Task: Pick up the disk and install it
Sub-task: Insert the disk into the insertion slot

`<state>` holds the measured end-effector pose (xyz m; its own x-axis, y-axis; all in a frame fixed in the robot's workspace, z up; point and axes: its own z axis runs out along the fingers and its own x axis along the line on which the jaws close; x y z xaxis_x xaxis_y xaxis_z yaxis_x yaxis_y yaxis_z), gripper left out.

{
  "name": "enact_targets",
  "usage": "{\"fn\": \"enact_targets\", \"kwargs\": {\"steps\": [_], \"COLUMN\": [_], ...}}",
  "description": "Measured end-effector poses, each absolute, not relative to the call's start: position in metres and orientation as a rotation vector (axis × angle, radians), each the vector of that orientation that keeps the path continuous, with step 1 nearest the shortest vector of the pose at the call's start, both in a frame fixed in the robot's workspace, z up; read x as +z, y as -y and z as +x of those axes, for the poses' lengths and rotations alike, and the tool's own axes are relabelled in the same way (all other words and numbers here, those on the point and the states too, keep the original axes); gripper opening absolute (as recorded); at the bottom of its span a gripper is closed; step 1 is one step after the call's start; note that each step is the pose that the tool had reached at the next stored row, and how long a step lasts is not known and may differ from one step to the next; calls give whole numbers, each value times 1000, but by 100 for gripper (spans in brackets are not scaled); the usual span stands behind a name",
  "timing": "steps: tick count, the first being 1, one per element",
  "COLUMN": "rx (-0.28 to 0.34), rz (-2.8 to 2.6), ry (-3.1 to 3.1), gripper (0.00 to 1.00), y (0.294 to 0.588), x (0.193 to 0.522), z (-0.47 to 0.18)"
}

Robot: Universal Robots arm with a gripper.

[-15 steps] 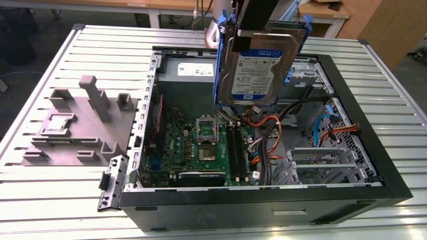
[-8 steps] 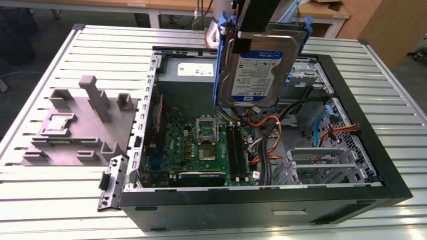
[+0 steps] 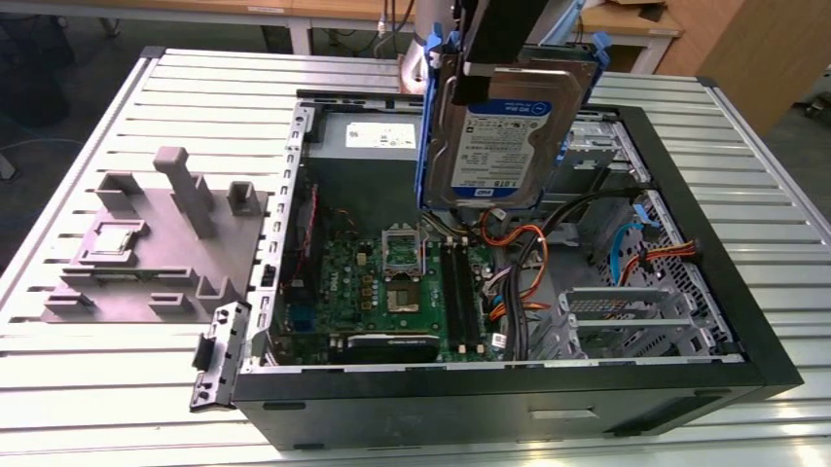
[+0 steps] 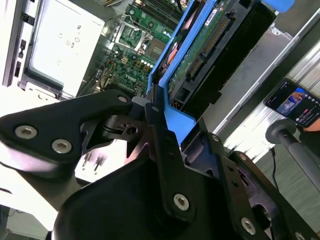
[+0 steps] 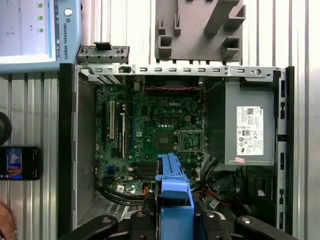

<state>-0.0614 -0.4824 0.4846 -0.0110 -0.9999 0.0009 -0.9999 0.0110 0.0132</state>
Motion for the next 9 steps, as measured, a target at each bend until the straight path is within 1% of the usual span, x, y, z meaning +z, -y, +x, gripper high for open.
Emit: {"fn": "enact_targets", "kwargs": {"steps": [9], "rx": [-14], "rz": [2202], "ry": [2226], "gripper": [36], "y": [484], "x": [483], "z": [-45]}}
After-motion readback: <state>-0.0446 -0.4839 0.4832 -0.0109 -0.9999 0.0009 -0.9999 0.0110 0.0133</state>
